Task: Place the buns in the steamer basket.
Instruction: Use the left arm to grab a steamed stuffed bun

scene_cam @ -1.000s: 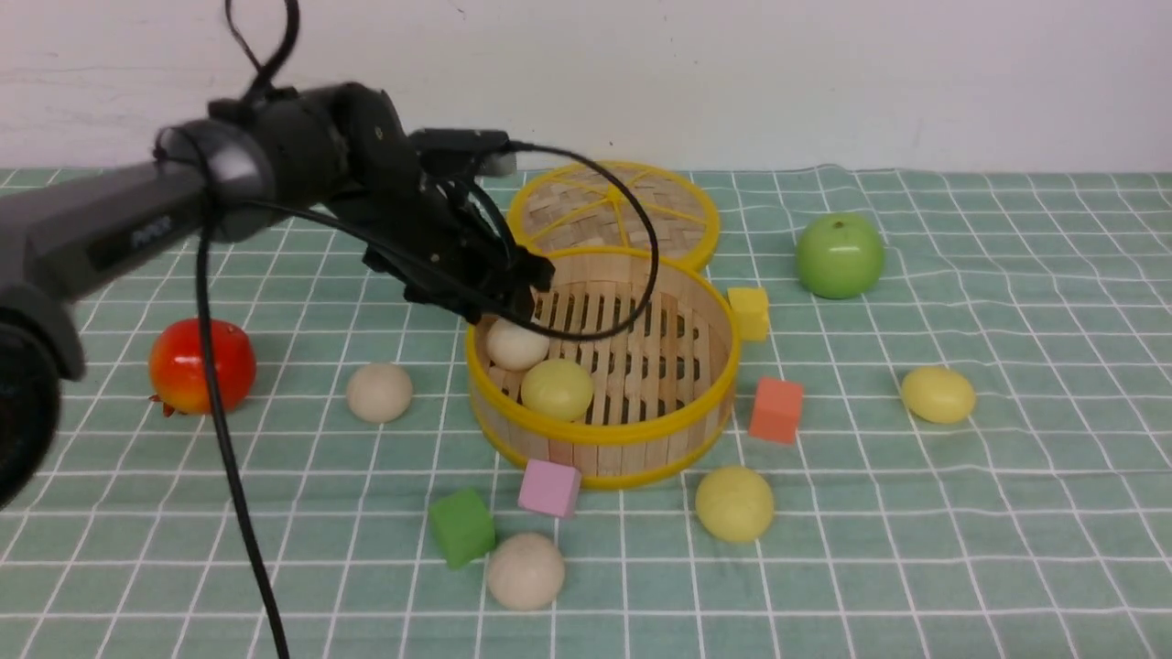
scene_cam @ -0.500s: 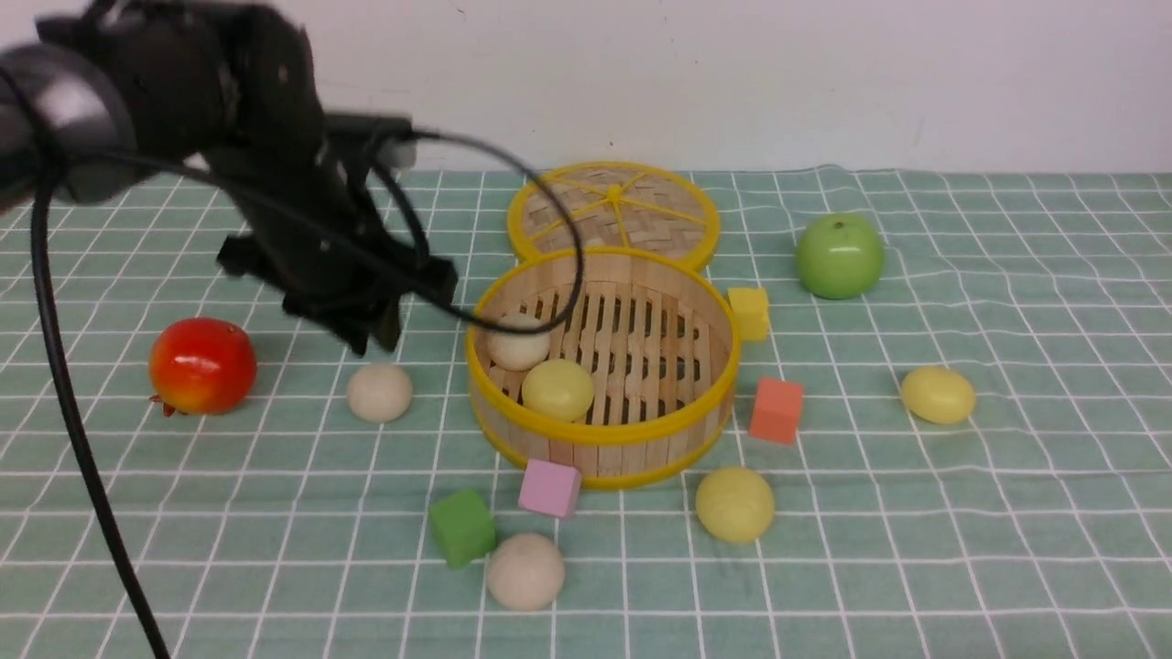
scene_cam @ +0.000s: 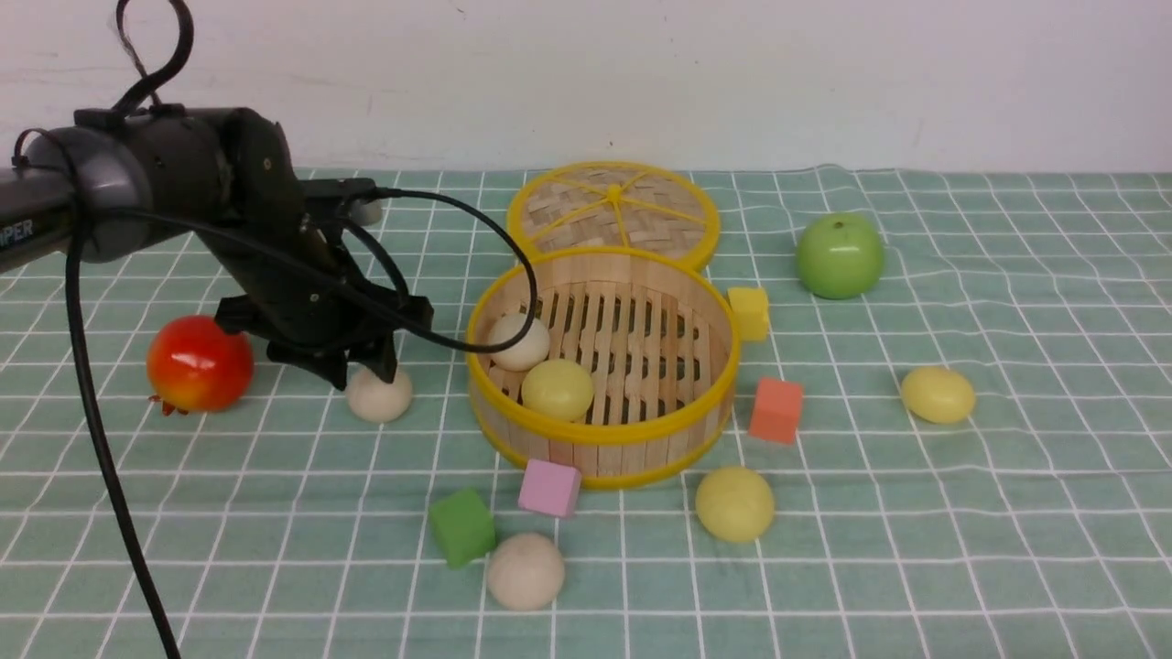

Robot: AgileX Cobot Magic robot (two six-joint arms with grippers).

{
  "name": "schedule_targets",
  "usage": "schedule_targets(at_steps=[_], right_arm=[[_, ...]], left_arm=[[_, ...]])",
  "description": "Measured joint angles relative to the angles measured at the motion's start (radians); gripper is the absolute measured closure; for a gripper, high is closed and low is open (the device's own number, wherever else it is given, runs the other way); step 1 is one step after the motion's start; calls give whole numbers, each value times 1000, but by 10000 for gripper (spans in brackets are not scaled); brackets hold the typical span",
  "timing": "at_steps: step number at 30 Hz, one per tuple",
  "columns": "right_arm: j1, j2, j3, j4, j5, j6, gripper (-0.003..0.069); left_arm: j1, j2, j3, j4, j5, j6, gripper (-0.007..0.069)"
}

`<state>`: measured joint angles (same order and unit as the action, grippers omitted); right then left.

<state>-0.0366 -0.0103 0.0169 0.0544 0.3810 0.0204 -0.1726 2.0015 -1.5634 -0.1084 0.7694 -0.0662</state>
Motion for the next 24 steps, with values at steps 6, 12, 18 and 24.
schedule_targets(at_steps=[6,12,18,24], right_arm=[[0,0,0,0,0,0,419],[0,0,0,0,0,0,419],[0,0,0,3,0,0,419],[0,0,0,3,0,0,419]], left_arm=[[0,22,0,11,-57,2,265],[0,52,0,20,-65,2,279],[0,53,0,22,-66,2,454],[0,53,0,28,-67,4,638]])
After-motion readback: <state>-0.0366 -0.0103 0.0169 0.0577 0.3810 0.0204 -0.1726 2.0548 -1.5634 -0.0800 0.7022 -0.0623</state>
